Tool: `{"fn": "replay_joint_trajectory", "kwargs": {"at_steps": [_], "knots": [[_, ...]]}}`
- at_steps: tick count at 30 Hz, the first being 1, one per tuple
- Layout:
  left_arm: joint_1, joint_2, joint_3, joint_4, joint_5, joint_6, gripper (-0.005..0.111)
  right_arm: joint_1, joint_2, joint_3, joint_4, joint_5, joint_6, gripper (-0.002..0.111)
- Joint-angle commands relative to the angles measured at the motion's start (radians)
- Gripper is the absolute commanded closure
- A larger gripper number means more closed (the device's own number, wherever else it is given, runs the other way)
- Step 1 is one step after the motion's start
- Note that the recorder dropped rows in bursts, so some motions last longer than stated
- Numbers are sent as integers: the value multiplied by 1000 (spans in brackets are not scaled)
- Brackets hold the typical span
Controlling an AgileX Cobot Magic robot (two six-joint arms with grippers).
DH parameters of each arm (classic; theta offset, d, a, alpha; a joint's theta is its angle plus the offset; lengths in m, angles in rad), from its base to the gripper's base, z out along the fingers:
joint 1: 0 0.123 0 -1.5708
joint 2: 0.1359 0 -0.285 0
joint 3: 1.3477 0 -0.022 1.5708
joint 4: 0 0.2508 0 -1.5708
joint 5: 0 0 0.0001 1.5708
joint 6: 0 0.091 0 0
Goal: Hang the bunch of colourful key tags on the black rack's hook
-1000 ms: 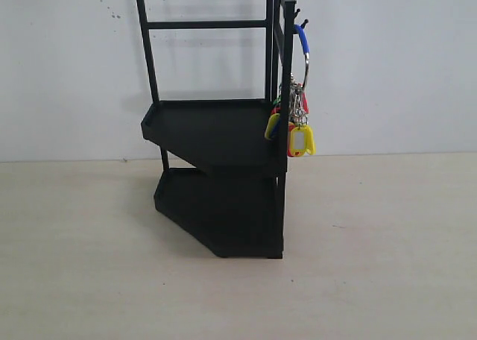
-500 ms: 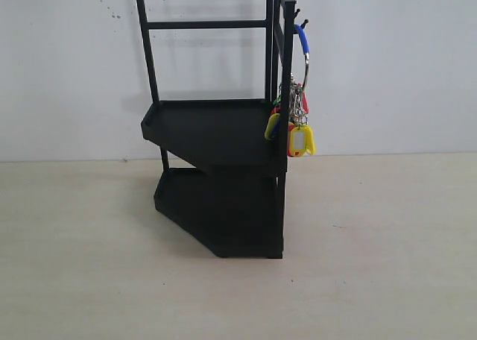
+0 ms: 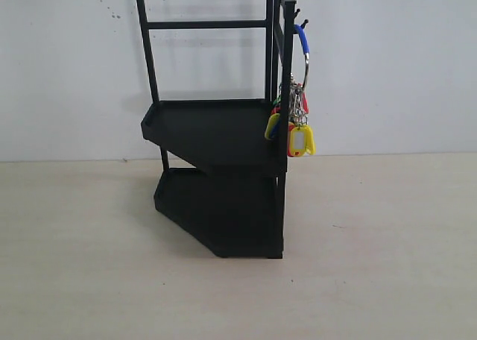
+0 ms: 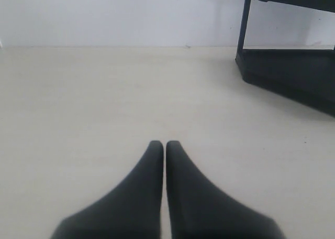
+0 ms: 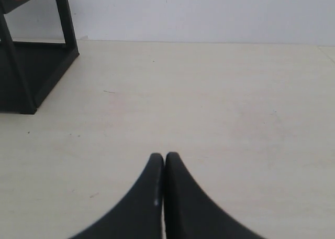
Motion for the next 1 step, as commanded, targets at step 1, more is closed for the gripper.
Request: {"fn": "replay_joint_trajectory", "kwargs": {"at_steps": [1], "knots": [[4,-2,-1,-7,-16,-10,102,-2,-4,0,2,-5,2,108]]}}
